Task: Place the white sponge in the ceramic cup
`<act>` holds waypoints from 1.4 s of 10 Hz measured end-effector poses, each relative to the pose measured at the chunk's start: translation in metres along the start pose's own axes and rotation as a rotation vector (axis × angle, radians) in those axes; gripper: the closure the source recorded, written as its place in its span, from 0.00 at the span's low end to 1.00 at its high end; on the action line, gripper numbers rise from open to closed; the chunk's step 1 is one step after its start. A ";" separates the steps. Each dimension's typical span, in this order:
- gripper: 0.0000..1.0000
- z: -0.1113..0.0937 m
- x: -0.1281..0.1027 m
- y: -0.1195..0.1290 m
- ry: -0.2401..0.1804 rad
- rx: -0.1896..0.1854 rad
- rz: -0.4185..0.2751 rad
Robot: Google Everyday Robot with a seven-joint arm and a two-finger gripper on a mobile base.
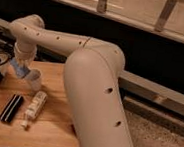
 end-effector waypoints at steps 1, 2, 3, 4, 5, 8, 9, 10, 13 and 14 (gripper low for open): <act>0.90 0.000 0.001 -0.003 0.004 0.010 0.002; 0.90 -0.001 0.002 0.000 0.007 0.019 0.008; 0.90 -0.003 0.003 0.000 0.006 0.023 0.016; 0.90 -0.007 0.002 -0.010 -0.001 0.034 0.028; 0.90 -0.011 0.001 -0.028 -0.003 0.047 0.050; 0.90 -0.008 0.003 -0.041 0.009 0.053 0.079; 0.90 -0.006 0.006 -0.048 0.014 0.054 0.093; 0.86 -0.003 0.009 -0.052 0.020 0.050 0.106; 0.57 0.012 0.023 -0.061 0.042 0.025 0.149; 0.49 0.015 0.027 -0.064 0.045 0.016 0.160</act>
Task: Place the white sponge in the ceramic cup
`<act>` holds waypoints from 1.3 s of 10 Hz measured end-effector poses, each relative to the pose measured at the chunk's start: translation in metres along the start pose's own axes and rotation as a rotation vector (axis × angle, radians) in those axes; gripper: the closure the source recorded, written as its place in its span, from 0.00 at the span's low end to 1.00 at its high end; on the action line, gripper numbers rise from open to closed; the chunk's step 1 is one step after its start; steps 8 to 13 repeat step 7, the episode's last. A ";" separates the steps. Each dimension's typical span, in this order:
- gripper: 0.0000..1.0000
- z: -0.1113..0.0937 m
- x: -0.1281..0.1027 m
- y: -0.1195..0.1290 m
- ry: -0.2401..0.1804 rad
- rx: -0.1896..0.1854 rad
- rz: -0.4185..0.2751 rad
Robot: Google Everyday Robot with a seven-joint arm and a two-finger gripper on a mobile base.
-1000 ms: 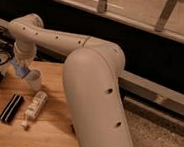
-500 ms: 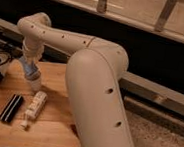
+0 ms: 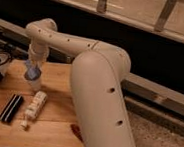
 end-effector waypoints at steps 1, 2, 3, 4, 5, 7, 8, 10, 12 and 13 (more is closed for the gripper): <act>0.37 0.003 0.003 0.003 0.005 -0.015 -0.013; 0.32 0.005 0.004 0.007 0.008 -0.021 -0.025; 0.25 0.005 0.004 0.009 0.008 -0.027 -0.033; 0.20 0.005 0.004 0.011 0.008 -0.032 -0.044; 0.20 0.004 0.004 0.013 0.006 -0.038 -0.055; 0.21 0.003 0.003 0.021 -0.002 -0.049 -0.082; 0.21 0.003 0.003 0.021 -0.002 -0.049 -0.082; 0.21 0.003 0.003 0.021 -0.002 -0.049 -0.082; 0.21 0.003 0.003 0.021 -0.002 -0.049 -0.082; 0.21 0.003 0.003 0.021 -0.002 -0.049 -0.082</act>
